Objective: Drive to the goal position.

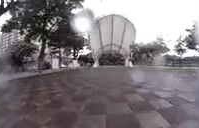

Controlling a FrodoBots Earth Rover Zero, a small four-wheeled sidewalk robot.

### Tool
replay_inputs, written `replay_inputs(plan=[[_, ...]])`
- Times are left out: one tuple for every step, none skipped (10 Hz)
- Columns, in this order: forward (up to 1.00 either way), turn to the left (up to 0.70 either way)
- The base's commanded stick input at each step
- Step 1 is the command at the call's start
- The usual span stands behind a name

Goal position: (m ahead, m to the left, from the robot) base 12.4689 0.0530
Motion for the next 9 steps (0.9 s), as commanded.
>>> replay_inputs(plan=[[0.87, 0.00], [0.87, 0.00], [0.87, 0.13], [0.87, 0.31], [0.87, 0.24], [0.87, 0.13], [0.87, 0.00], [0.87, 0.00], [0.87, 0.00]])
